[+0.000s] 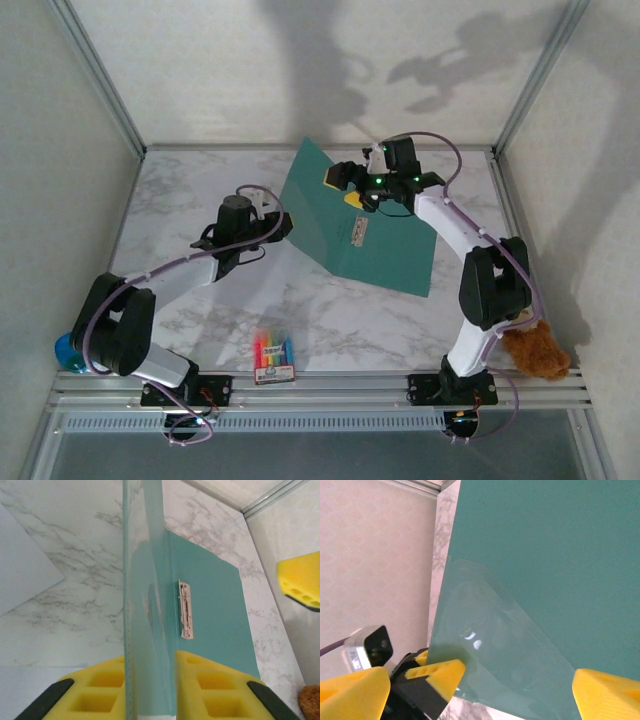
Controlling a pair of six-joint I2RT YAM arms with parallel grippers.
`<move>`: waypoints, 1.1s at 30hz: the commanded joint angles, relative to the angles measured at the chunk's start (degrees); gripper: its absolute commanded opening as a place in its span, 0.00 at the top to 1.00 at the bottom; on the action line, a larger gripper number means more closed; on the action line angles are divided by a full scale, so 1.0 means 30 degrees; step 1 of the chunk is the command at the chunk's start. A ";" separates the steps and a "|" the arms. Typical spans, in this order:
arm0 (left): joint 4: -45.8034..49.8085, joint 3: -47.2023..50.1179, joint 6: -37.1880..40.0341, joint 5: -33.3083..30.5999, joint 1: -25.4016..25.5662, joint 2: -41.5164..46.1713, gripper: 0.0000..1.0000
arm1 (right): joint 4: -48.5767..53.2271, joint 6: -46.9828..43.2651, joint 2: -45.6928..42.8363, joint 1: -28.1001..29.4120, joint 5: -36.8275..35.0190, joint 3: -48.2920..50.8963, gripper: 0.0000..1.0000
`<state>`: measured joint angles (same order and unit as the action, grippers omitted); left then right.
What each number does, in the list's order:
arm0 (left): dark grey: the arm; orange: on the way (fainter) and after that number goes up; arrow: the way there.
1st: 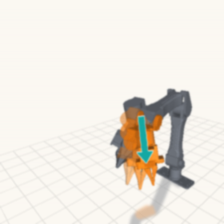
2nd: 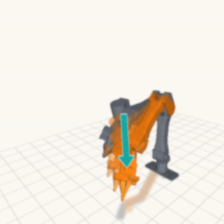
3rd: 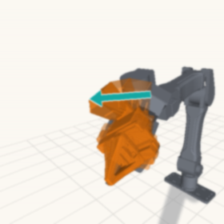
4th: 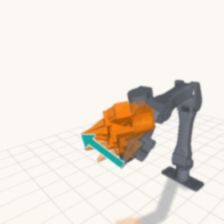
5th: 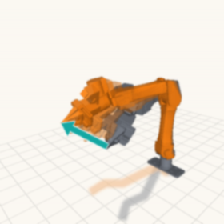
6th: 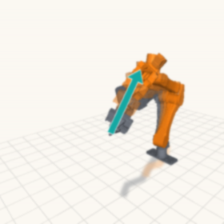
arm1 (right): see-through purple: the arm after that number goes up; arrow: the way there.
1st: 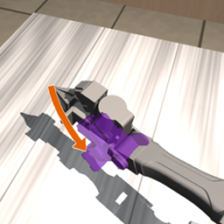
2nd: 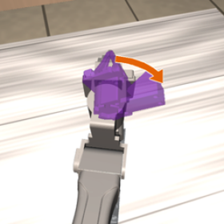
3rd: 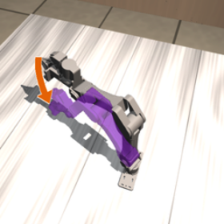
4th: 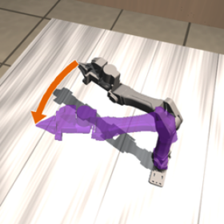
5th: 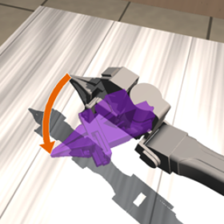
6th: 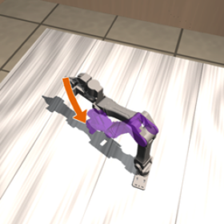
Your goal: Put the files into the folder
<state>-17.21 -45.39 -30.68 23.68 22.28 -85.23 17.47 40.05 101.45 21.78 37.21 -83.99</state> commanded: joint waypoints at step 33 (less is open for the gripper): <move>-0.4490 0.3911 -0.8672 -0.3122 0.3209 -0.1058 0.82 | 0.0120 -0.0637 -0.1473 -0.1313 0.0160 0.1983 0.05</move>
<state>-30.17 -32.86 -55.77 14.96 30.44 -87.29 19.07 38.15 98.76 18.13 36.49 -78.72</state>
